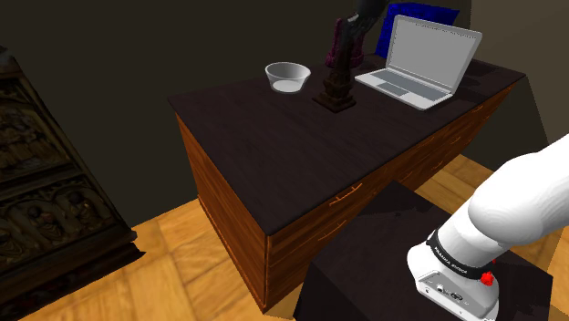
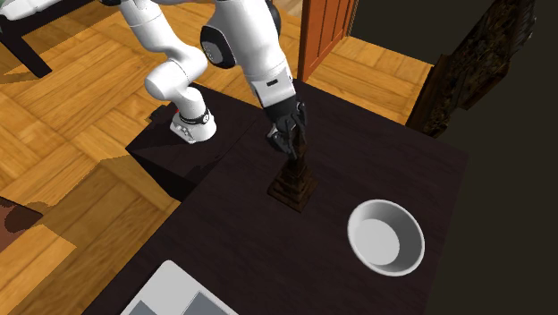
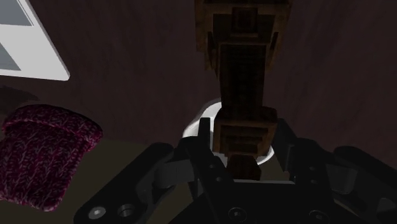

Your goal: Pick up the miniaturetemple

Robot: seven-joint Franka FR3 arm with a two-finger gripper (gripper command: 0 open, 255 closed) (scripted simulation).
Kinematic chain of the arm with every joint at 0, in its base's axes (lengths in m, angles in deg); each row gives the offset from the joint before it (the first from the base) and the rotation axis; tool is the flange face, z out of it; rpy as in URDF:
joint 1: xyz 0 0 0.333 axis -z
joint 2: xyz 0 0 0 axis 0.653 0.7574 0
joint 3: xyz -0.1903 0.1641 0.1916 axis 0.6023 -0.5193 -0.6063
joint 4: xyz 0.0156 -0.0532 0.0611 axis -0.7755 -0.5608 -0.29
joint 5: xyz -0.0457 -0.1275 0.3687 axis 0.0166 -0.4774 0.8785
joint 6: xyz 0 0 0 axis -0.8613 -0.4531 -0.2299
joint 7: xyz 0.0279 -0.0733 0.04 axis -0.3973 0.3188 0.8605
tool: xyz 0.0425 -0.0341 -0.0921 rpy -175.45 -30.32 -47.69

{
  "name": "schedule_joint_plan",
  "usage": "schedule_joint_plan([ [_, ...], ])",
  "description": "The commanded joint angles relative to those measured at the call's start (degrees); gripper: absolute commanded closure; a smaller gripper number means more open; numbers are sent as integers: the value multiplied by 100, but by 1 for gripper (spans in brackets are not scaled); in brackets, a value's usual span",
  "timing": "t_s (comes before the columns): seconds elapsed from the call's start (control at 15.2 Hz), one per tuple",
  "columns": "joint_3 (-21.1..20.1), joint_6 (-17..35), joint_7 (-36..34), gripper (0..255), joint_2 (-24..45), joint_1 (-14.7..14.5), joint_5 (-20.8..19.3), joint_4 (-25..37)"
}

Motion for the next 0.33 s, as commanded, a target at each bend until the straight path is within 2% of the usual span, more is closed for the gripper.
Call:
schedule_joint_plan([
  [0.0, 0, -147, 7, 255, 10, -3, 7, 167],
  [0.26, -4, -313, 8, 255, 8, -5, 10, 331],
])
